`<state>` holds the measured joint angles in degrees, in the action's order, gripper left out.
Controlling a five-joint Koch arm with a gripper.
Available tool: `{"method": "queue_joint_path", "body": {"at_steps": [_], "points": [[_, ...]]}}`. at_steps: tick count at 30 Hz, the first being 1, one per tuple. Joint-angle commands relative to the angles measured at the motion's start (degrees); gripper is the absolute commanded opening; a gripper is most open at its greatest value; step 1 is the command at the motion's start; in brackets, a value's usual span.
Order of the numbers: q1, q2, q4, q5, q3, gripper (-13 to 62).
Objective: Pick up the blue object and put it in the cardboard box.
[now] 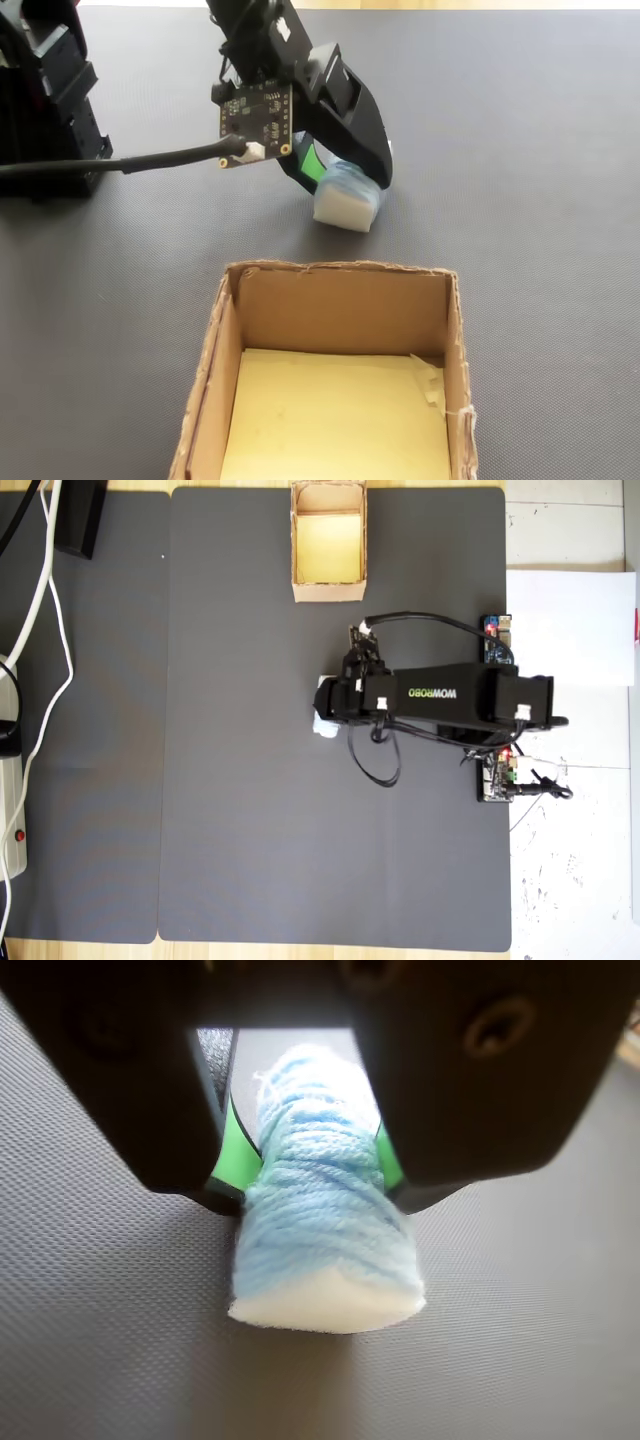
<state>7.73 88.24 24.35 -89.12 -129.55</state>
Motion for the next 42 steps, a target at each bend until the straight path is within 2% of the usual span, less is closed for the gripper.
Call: {"method": "queue_joint_path", "body": {"at_steps": [1, 14, 28, 42], "points": [[0.0, -0.3, -5.7, -0.9, 0.4, -0.5], [1.3, 11.8, -38.6, -2.6, -17.1, -1.8], [6.9, 28.1, -48.5, -2.6, -23.3, -1.8], [15.8, 30.9, -56.7, -0.8, -21.2, -1.8]]}}
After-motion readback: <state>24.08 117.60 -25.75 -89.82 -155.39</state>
